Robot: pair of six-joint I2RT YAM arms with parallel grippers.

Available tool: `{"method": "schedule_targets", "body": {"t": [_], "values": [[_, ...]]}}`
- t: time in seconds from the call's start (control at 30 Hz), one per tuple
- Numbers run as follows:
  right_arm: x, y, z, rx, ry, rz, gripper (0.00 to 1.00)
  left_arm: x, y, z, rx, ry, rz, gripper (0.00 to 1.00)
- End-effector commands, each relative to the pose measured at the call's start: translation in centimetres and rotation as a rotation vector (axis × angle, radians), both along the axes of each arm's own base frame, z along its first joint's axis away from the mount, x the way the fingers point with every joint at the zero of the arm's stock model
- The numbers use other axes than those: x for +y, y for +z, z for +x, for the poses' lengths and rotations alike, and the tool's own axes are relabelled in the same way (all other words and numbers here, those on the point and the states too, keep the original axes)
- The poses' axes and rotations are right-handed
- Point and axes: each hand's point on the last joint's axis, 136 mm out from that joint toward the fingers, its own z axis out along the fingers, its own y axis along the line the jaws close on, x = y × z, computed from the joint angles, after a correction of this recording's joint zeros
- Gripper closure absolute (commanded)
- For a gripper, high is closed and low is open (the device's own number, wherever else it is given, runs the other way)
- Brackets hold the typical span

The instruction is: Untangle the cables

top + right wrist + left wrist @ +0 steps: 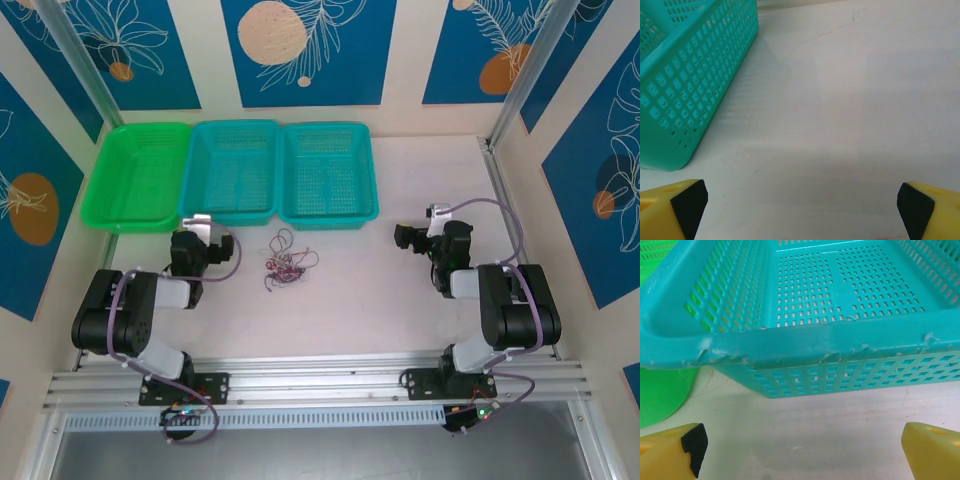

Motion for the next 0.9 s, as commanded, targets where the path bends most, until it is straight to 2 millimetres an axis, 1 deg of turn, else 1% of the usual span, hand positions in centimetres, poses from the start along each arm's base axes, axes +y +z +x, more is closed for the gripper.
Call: {"method": "schedule_targets", "body": {"t": [0.0, 0.57, 0.63, 0.73, 0.8, 0.87], "values": [[0.3, 1.0, 0.5, -0.032, 0.020, -0.015, 0.01, -0.3, 1.2, 0.7, -0.040, -0.018, -0.005, 0.00], [0.2, 1.3, 0.4, -0.036, 0.029, 0.000, 0.01, -0.2, 1.2, 0.8, -0.039, -0.016, -0.007, 0.00], [0.3, 2.4, 0.1, -0.044, 0.024, -0.014, 0.01, -0.1, 1.4, 0.6, -0.049, -0.007, -0.005, 0.00], [-0.7, 5.3, -0.9, -0.039, -0.066, -0.008, 0.01, 0.7, 2.9, -0.5, -0.112, 0.041, -0.008, 0.00], [-1.4, 7.6, -2.2, -0.042, -0.127, 0.046, 0.01, 1.7, 4.3, -1.6, -0.115, 0.104, -0.010, 0.00], [-1.5, 9.4, -3.7, -0.010, -0.168, 0.118, 0.01, 2.4, 5.2, -2.6, -0.071, 0.160, -0.039, 0.00]]}}
